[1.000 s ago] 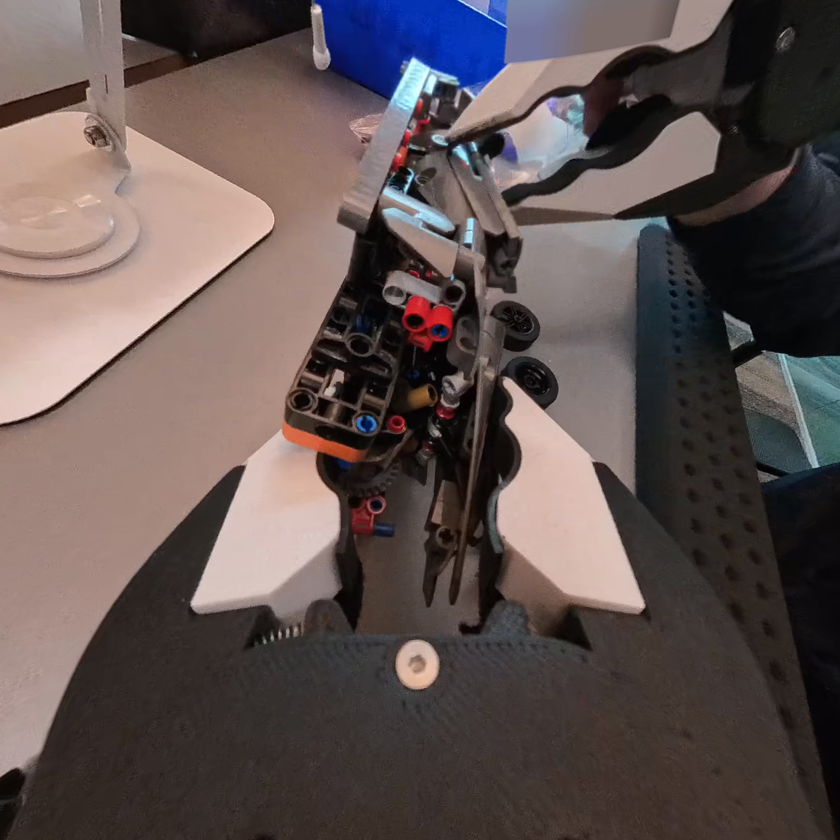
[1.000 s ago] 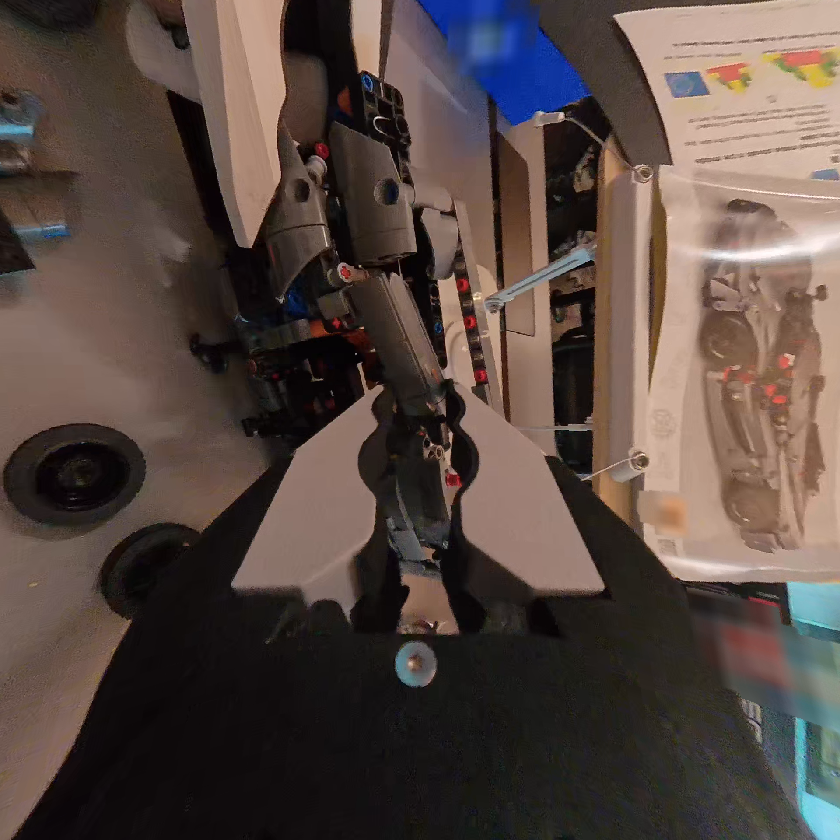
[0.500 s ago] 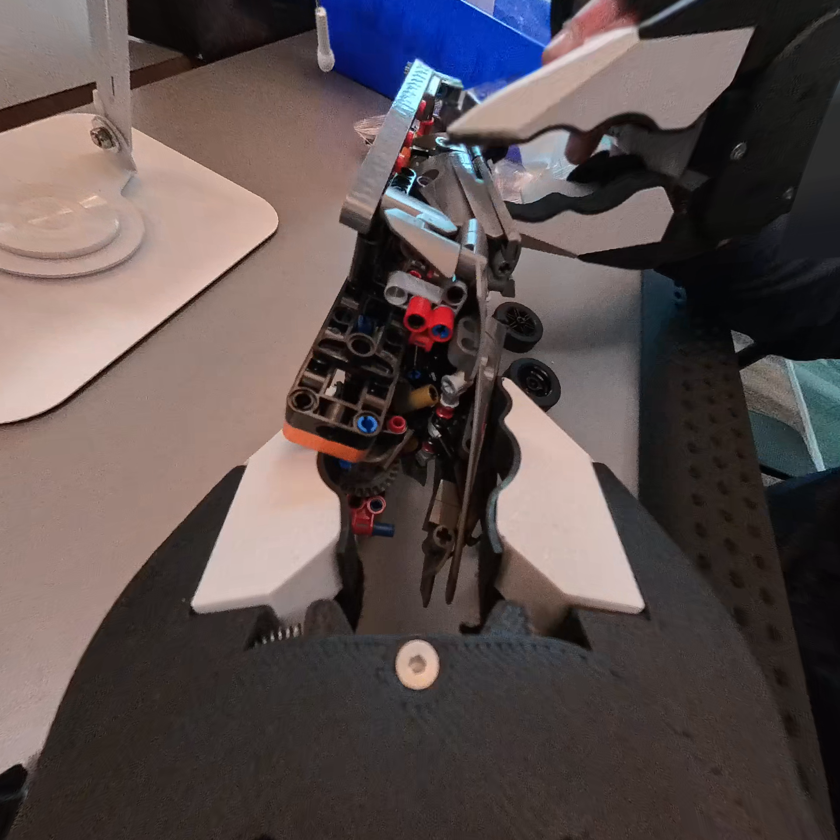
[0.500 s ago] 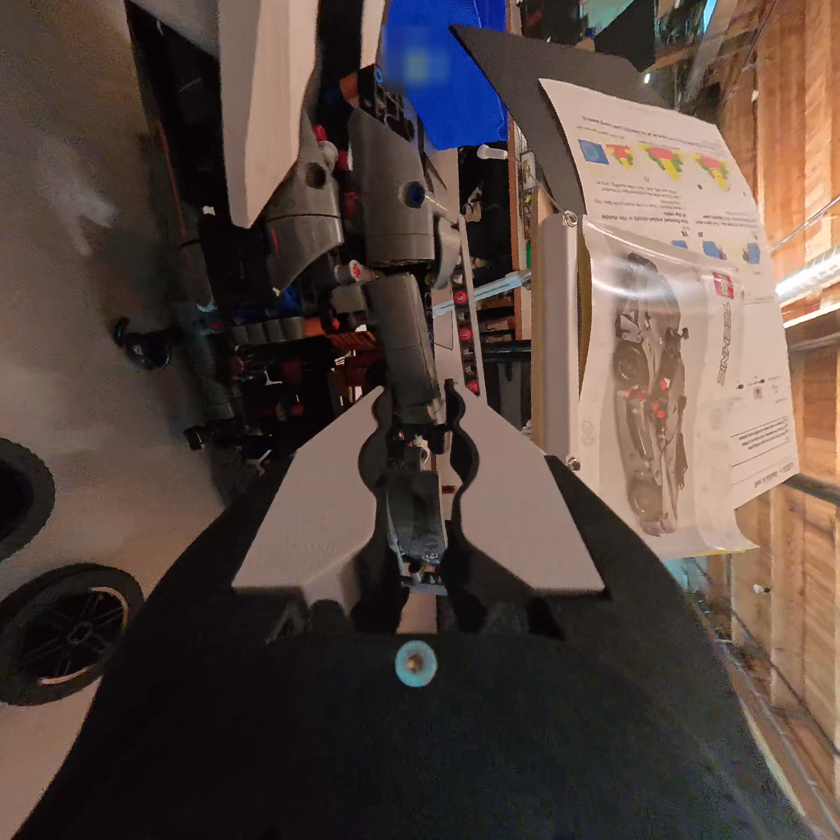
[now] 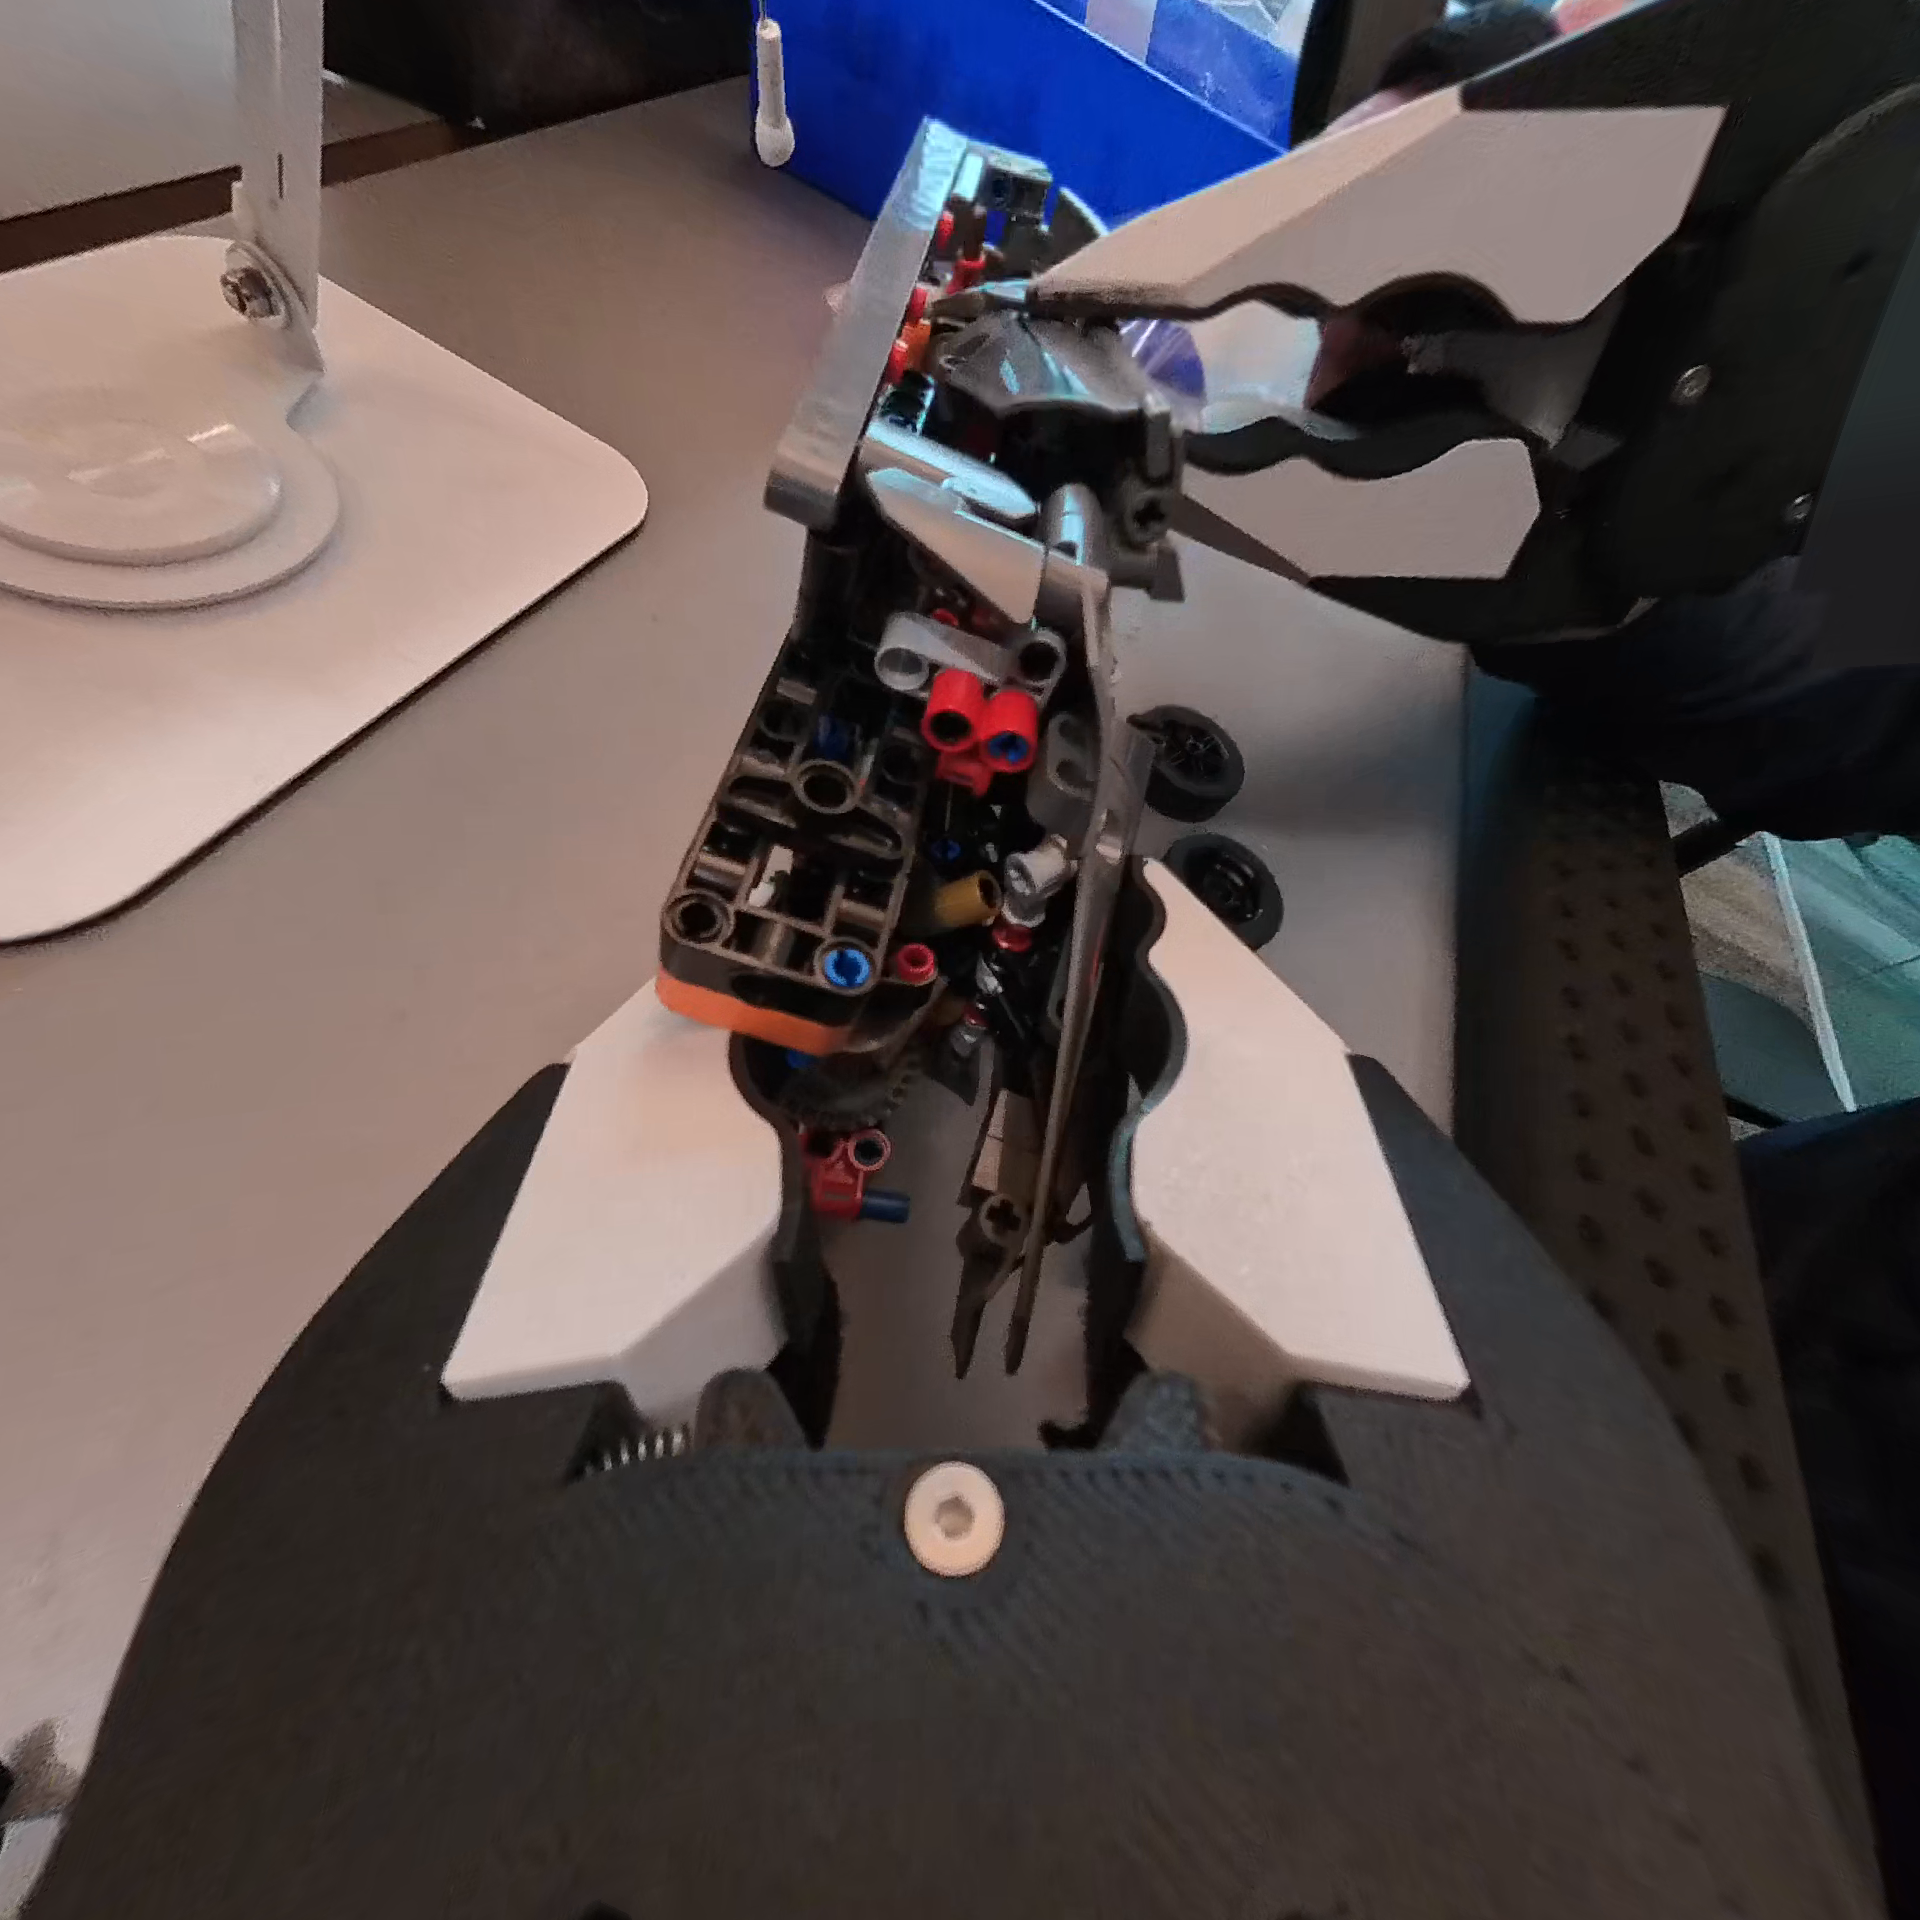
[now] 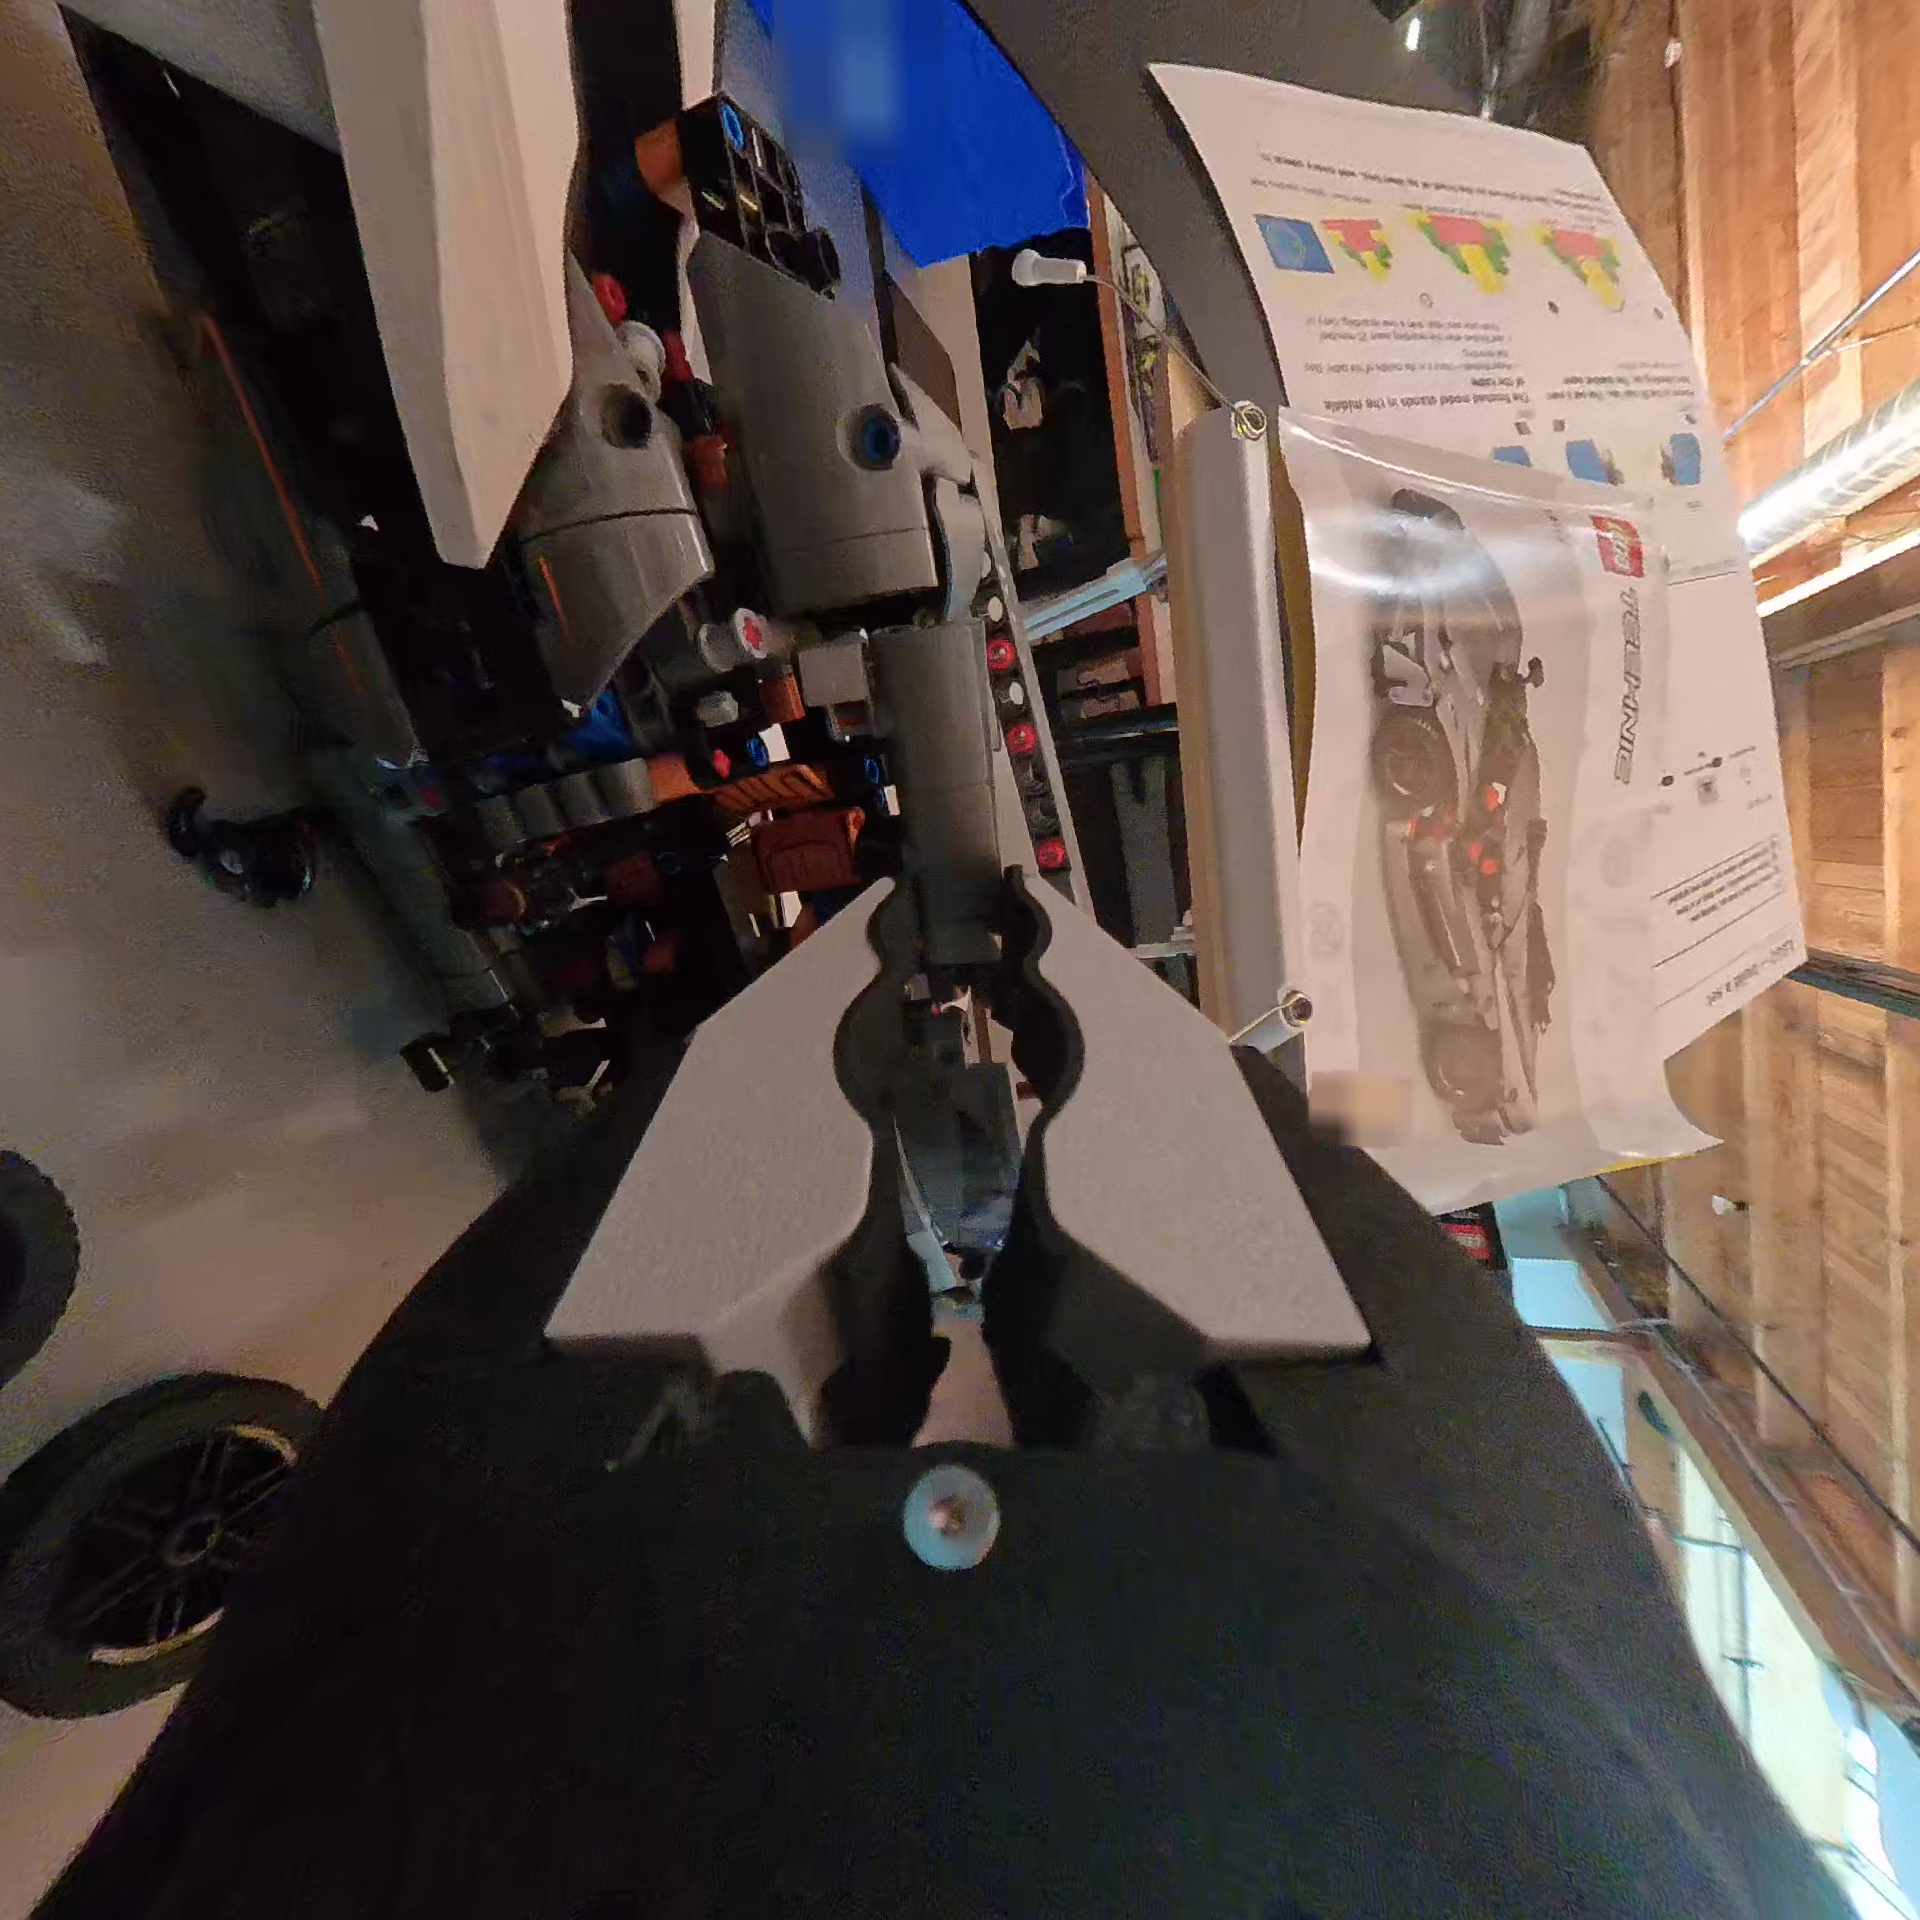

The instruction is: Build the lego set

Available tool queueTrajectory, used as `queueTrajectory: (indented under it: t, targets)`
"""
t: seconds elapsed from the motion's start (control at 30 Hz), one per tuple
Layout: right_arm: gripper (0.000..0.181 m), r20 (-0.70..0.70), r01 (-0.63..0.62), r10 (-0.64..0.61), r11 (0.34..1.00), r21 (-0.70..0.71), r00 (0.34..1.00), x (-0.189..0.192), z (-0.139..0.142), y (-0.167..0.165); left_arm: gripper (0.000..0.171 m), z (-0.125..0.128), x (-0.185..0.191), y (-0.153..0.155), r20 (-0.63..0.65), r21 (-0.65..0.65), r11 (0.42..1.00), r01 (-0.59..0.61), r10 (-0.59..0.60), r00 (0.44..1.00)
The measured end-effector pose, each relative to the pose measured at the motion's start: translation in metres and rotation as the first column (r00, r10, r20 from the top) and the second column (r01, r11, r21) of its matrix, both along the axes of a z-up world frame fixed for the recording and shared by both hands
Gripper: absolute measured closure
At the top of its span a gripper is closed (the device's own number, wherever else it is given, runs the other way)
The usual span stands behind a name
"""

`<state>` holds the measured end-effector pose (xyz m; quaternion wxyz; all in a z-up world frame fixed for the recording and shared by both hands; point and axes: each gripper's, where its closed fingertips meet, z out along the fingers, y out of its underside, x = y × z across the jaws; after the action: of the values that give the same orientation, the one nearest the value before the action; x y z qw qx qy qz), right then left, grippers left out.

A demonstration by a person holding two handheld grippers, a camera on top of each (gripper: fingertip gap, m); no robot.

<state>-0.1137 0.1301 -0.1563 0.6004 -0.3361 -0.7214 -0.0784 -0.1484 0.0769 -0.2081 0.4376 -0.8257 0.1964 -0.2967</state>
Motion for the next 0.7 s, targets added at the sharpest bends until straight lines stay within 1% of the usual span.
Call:
queueTrajectory:
  t: [0.07, 0.1, 0.13, 0.2, 0.23, 0.3, 0.33, 0.4, 0.43, 0.47, 0.5, 0.57, 0.6, 0.63, 0.67, 0.7]
  targets:
    - [0.169, 0.041, -0.023, 0.016, 0.985, 0.169, 0.999, -0.004, -0.001, -0.008, 0.113, -0.001, -0.002, -0.001, 0.024, -0.015, 1.0, 0.004, -0.004, 1.0]
    - [0.169, 0.071, -0.046, 0.032, 0.977, 0.21, 0.997, -0.004, 0.001, -0.009, 0.113, -0.001, -0.004, -0.003, 0.037, -0.02, 1.0, 0.005, -0.004, 0.999]
    - [0.17, 0.089, -0.066, 0.048, 0.975, 0.214, 0.995, -0.002, 0.004, -0.009, 0.113, -0.001, -0.004, -0.003, 0.036, -0.014, 1.0, 0.003, -0.003, 0.999]
    - [0.169, 0.07, -0.081, 0.067, 0.974, 0.214, 0.995, -0.001, 0.015, -0.005, 0.114, 0.003, 0.0, -0.002, 0.063, 0.003, 1.0, 0.008, -0.008, 0.998]
    - [0.169, 0.049, -0.063, 0.056, 0.985, 0.16, 0.997, -0.001, 0.018, -0.003, 0.114, 0.006, 0.002, -0.001, 0.08, 0.005, 1.0, 0.009, -0.009, 0.997]
    - [0.168, -0.026, -0.049, 0.049, 0.999, -0.006, 0.998, -0.002, 0.022, -0.002, 0.114, 0.01, 0.001, 0.0, 0.072, 0.013, 1.0, 0.007, -0.008, 0.997]
    - [0.168, -0.063, -0.053, 0.046, 0.993, -0.107, 0.997, -0.002, 0.021, 0.0, 0.114, 0.011, 0.0, 0.0, 0.076, 0.015, 1.0, 0.004, -0.005, 0.997]
    - [0.168, -0.123, -0.063, 0.031, 0.962, -0.266, 0.992, 0.0, 0.018, 0.001, 0.114, 0.01, 0.002, 0.001, 0.07, 0.013, 1.0, -0.003, 0.002, 0.998]
    - [0.168, -0.155, -0.078, 0.022, 0.928, -0.364, 0.988, 0.001, 0.017, 0.001, 0.114, 0.008, 0.002, 0.001, 0.059, 0.01, 1.0, -0.001, 0.001, 0.998]
    - [0.168, -0.167, -0.083, 0.016, 0.912, -0.403, 0.986, 0.002, 0.015, 0.002, 0.114, 0.008, 0.002, 0.0, 0.061, 0.014, 1.0, 0.003, -0.004, 0.998]
    - [0.167, -0.155, -0.075, 0.016, 0.92, -0.385, 0.988, 0.002, 0.012, 0.002, 0.114, 0.008, 0.003, 0.0, 0.066, 0.01, 1.0, 0.006, -0.007, 0.998]
    - [0.167, -0.092, -0.064, 0.039, 0.958, -0.28, 0.995, 0.002, 0.001, -0.002, 0.113, 0.003, 0.0, -0.001, 0.019, -0.004, 1.0, 0.005, -0.005, 1.0]
    - [0.166, -0.077, -0.084, 0.069, 0.973, -0.213, 0.995, 0.003, 0.0, -0.006, 0.113, 0.002, -0.002, -0.002, 0.009, -0.003, 1.0, 0.005, -0.005, 1.0]
    - [0.164, -0.066, -0.109, 0.098, 0.977, -0.182, 0.993, 0.006, 0.0, -0.011, 0.112, 0.002, -0.003, -0.004, 0.006, -0.004, 1.0, 0.01, -0.01, 1.0]
    - [0.163, -0.069, -0.141, 0.129, 0.969, -0.203, 0.989, 0.01, 0.002, -0.018, 0.112, 0.002, -0.003, -0.006, -0.01, 0.003, 1.0, 0.017, -0.017, 1.0]
    - [0.157, -0.075, -0.169, 0.155, 0.955, -0.243, 0.985, 0.016, 0.005, -0.022, 0.112, 0.002, -0.004, -0.007, -0.019, -0.002, 1.0, 0.019, -0.019, 1.0]
